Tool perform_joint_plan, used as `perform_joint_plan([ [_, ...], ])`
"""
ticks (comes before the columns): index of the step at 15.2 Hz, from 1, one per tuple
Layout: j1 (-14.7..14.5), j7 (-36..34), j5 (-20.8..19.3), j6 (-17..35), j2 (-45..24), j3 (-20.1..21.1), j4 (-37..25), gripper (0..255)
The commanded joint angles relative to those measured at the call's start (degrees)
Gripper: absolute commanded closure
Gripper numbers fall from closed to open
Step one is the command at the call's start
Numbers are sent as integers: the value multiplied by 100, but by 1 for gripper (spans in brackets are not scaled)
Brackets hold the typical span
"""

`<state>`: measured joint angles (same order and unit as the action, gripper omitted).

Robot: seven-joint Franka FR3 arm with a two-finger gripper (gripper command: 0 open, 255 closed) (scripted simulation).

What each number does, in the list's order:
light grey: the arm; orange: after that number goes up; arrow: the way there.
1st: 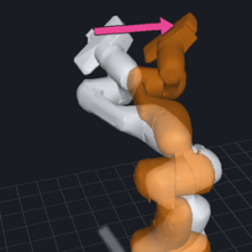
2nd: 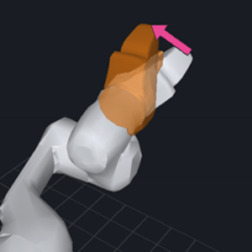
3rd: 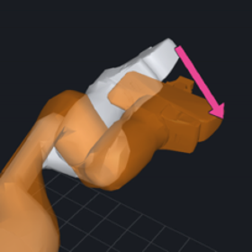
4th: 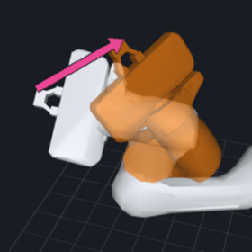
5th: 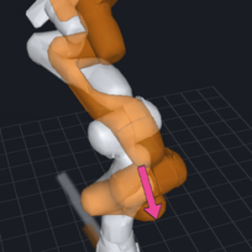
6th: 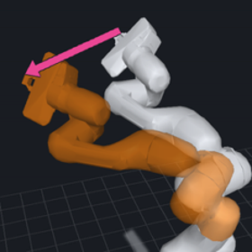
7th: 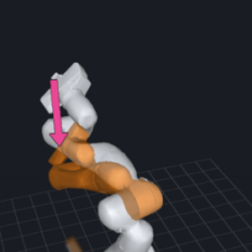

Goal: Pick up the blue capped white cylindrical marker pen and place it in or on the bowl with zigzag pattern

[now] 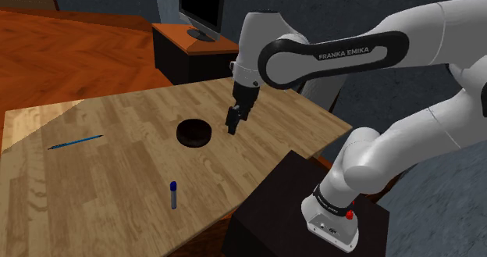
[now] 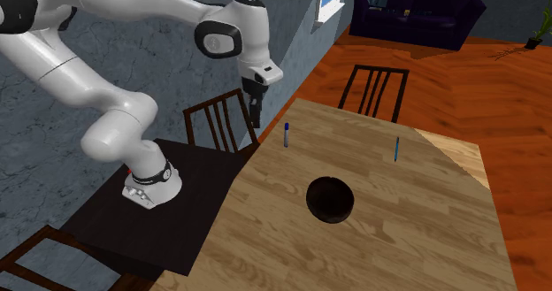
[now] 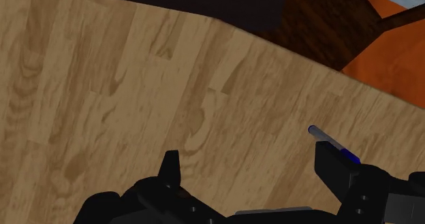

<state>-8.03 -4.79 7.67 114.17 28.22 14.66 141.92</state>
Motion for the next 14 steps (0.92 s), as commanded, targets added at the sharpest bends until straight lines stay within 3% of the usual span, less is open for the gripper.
perform_joint_plan([
  [1, -41, -174, 8, 326, -406, 196, -97, 0],
  [8, -157, -878, -231, 1297, -1733, 825, -456, 0],
  [14, -298, -1700, -908, 1930, -3045, 1200, -1037, 0],
])
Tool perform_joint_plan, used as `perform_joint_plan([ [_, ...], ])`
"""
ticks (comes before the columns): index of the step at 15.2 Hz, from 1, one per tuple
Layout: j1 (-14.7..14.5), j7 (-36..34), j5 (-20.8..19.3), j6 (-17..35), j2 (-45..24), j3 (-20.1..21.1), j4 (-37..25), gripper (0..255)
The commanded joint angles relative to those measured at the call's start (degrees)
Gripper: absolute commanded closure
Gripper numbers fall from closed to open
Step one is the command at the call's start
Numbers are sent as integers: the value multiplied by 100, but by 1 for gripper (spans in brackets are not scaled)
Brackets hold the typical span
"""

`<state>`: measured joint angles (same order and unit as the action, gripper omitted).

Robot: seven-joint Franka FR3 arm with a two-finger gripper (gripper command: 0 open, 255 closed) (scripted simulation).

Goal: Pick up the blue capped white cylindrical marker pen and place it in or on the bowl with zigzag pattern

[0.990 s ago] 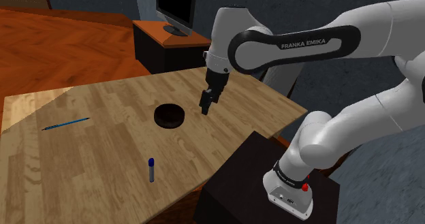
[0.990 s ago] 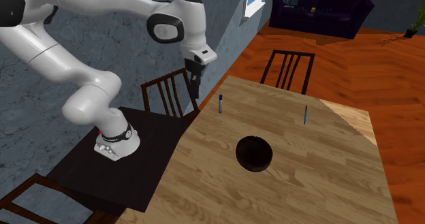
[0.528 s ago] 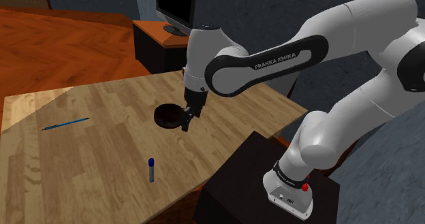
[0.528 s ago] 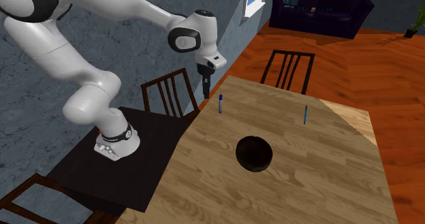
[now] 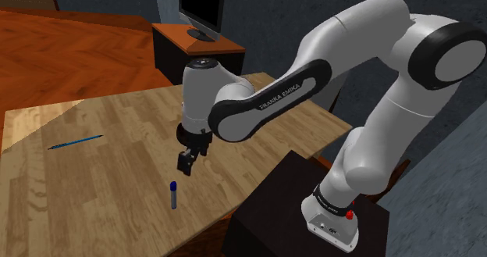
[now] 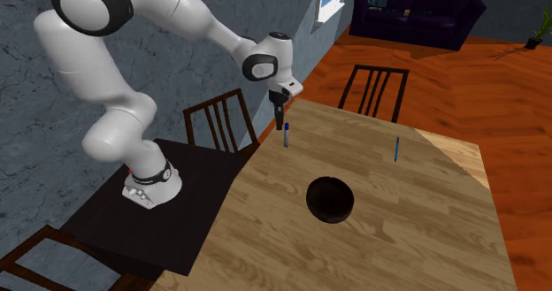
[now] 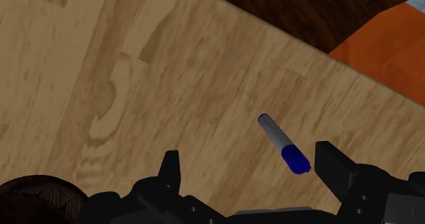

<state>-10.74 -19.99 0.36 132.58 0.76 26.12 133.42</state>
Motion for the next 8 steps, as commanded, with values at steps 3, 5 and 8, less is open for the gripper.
perform_joint_plan([
  [3, -198, -635, -637, 297, -987, 108, -574, 0],
  [5, -364, -920, -943, 392, -1443, 83, -869, 0],
  [8, -450, -1038, -1092, 539, -1663, 20, -916, 0],
])
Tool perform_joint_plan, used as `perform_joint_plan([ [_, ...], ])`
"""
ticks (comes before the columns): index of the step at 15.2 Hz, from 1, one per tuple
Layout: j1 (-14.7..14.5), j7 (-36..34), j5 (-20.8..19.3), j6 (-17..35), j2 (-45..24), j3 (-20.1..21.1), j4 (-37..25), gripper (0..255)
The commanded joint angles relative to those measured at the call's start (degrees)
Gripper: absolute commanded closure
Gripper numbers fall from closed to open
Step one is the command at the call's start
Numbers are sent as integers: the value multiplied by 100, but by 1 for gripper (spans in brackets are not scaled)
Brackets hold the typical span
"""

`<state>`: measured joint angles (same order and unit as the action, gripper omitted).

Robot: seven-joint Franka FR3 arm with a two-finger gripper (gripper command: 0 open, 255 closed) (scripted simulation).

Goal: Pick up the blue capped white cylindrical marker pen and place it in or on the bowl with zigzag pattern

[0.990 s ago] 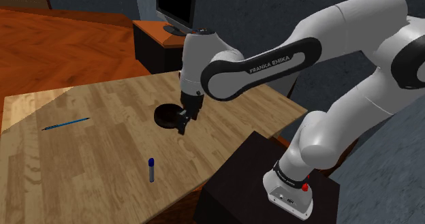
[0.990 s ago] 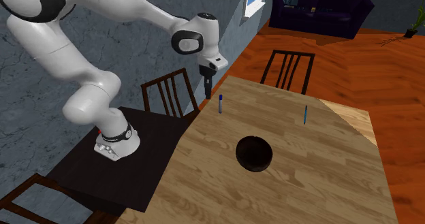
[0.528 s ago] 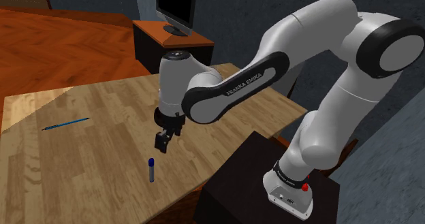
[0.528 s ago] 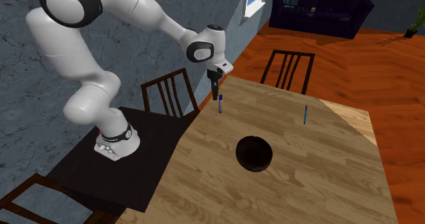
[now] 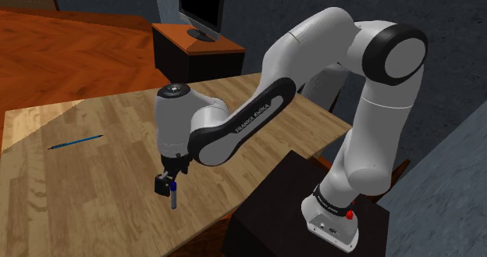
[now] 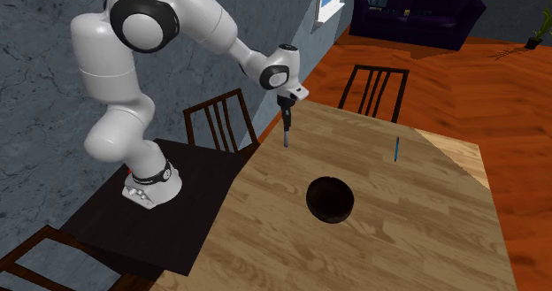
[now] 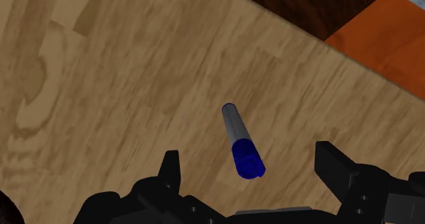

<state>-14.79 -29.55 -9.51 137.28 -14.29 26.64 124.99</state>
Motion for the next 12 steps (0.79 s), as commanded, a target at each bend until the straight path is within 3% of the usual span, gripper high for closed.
perform_joint_plan([
  [1, -62, -112, -150, 131, -218, -54, -63, 0],
  [12, -142, -255, -359, 415, -501, -162, -32, 0],
])
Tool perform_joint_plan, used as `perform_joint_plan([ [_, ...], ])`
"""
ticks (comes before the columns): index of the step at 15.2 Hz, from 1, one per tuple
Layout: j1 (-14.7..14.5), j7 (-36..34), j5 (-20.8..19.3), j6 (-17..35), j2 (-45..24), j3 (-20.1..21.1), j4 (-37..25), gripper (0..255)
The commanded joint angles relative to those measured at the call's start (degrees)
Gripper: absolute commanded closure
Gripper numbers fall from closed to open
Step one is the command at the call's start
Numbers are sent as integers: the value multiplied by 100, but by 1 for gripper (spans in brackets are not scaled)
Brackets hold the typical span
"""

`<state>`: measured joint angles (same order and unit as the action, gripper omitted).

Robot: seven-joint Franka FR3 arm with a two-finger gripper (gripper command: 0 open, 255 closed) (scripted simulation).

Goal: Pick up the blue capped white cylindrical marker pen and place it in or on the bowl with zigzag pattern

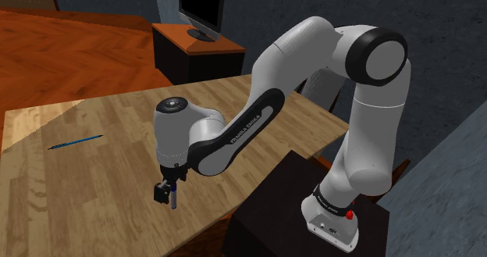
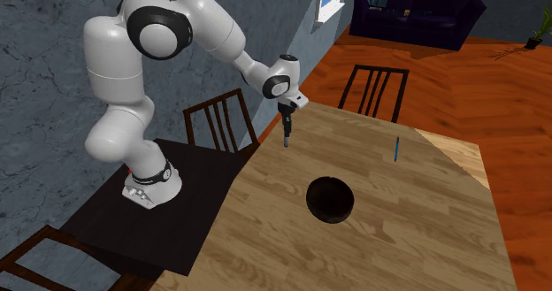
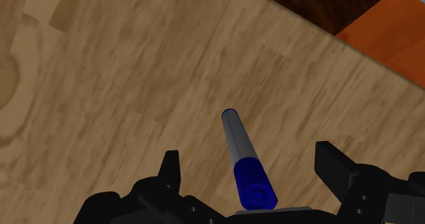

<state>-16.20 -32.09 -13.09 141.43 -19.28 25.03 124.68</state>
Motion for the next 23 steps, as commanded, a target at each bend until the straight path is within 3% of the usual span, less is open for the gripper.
perform_joint_plan([
  [1, -1, -1, -1, 1, -1, 0, -1, 0],
  [2, -1, -1, -1, 1, -1, 0, 0, 255],
  [11, -1, -1, -1, 1, -1, 0, -1, 255],
  [23, 178, 358, 525, -765, 710, 236, -139, 255],
])
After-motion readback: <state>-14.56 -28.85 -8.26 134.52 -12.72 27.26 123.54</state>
